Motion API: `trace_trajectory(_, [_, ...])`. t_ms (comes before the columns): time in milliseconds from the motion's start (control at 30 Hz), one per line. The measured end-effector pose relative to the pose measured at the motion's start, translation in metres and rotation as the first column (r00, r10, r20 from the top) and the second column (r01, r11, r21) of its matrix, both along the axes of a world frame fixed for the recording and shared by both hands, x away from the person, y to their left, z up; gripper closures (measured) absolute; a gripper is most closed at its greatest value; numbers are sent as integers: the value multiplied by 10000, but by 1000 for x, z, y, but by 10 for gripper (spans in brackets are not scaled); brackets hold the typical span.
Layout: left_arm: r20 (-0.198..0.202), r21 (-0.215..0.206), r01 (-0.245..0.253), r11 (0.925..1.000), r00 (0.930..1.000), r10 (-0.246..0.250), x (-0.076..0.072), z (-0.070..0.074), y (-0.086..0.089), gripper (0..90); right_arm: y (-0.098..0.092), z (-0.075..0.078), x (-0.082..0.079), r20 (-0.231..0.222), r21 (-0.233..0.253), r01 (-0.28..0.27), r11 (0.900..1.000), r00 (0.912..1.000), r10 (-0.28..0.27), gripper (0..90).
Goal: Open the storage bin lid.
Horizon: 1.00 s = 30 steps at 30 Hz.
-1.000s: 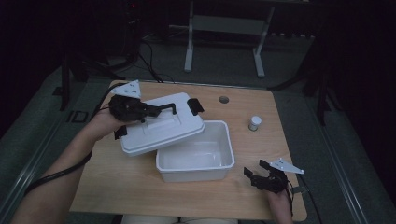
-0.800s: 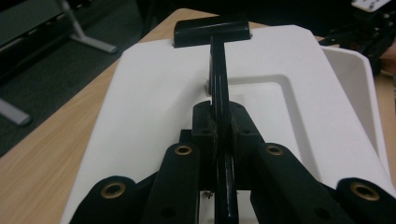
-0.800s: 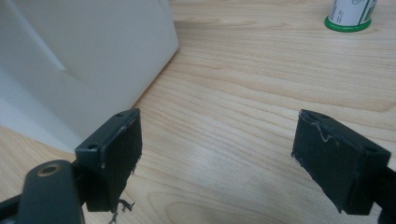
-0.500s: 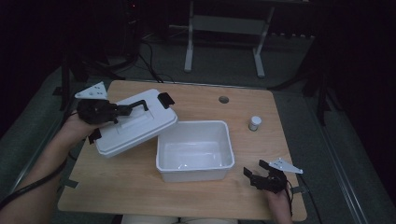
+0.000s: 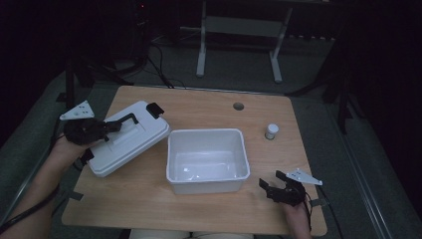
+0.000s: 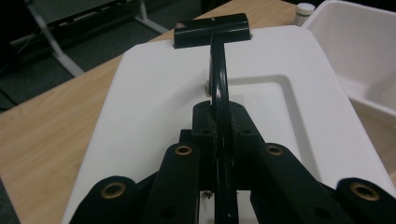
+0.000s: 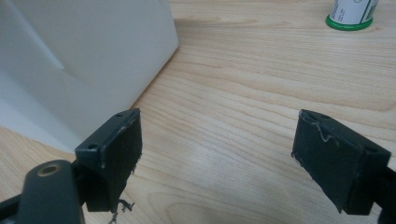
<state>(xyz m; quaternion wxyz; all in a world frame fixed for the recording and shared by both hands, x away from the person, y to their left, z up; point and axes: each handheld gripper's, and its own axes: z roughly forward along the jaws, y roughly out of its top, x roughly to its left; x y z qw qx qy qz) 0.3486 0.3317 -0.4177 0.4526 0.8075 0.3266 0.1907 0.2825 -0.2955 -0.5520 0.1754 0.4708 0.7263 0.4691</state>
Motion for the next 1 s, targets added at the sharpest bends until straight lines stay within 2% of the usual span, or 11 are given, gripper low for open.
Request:
trace_trajectory(100, [-14,-274,-219,9994,9998,219,-2,-11,6,833,0,0,0,8,-16,-12,10000,10000,12,156])
trace_trajectory(233, [-108,-376,-452,9983,9989,449,-3,-28,10,833,0,0,0,1,-11,-2,10000,10000,2,156])
trace_trajectory(333, [-97,-325,-553,9979,9984,550,-3,-41,8,833,1,0,0,2,-20,4,10000,10000,-4,156])
trace_trajectory(367, [-97,-325,-553,9979,9984,550,-3,-41,8,833,1,0,0,2,-20,4,10000,10000,-4,156])
trace_trajectory(500, [-144,-204,-868,9960,9961,865,0,-61,5,833,1,0,0,5,-27,-1,10000,10000,1,156])
trace_trajectory(600, [-175,-290,-1037,9942,9945,1032,3,-72,2,833,0,0,0,-3,-23,-4,10000,10000,4,156])
trace_trajectory(900, [-483,1,-1144,9934,9923,1142,20,-94,-11,833,0,0,0,-25,67,-36,10000,10000,36,156])
trace_trajectory(1000, [-558,73,-1149,9934,9918,1151,23,-96,-13,833,0,0,0,-22,91,-30,10000,10000,30,156])
